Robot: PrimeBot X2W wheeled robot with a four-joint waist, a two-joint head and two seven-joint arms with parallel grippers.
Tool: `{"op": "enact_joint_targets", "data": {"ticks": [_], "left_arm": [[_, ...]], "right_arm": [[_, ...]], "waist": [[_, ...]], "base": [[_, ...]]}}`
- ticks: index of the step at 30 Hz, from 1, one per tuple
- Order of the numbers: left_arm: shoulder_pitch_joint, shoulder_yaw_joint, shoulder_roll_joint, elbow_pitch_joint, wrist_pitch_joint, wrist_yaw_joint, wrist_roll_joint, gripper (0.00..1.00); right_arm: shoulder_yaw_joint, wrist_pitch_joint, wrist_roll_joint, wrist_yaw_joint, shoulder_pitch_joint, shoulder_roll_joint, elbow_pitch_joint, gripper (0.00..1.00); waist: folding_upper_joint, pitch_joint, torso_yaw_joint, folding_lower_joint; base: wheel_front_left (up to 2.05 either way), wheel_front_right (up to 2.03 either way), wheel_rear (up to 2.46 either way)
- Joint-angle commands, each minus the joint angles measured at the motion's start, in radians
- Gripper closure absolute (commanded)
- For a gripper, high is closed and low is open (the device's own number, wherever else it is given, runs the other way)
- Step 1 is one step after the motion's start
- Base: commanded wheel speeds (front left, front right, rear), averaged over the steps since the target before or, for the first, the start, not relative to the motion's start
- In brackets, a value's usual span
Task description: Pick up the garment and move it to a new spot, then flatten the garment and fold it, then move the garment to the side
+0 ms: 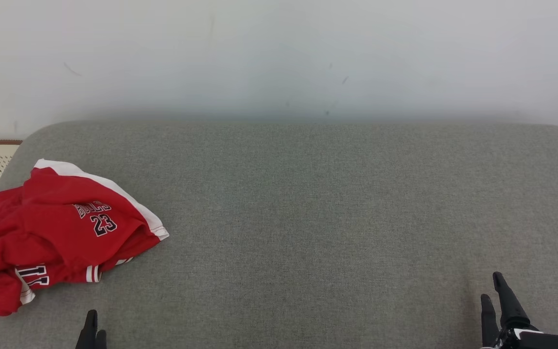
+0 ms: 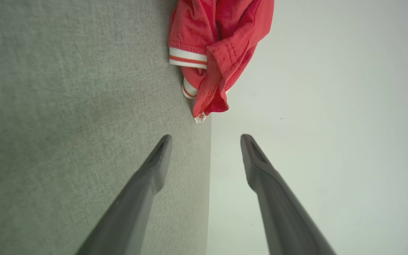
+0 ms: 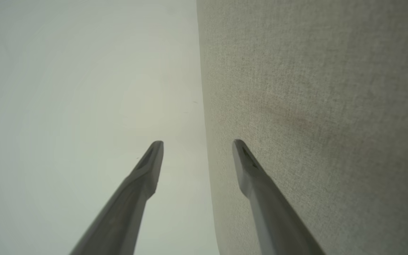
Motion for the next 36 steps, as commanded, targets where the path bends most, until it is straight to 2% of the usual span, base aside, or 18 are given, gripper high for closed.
{"op": "enact_joint_targets", "data": {"ticks": [1, 17, 36], "left_arm": [[-0.018, 0.002, 0.011, -0.015, -0.011, 0.0, 0.035, 0.0], [-0.016, -0.009, 0.009, -0.027, -0.085, 0.016, 0.424, 0.0], [-0.014, -0.026, 0.018, -0.013, -0.161, 0.066, 0.742, 0.0]], "right_arm": [[0.016, -0.01, -0.025, 0.0, -0.019, -0.013, -0.016, 0.0], [0.074, -0.085, -0.363, 0.0, -0.031, -0.03, -0.022, 0.0], [0.148, -0.161, -0.671, 0.0, -0.049, -0.044, 0.006, 0.0]], "waist": [[0.0, 0.0, 0.0, 0.0], [0.0, 0.001, -0.011, 0.0], [0.0, 0.002, -0.023, 0.0]], "base": [[0.0, 0.0, 0.0], [0.0, 0.0, 0.0], [0.0, 0.0, 0.0]]}}
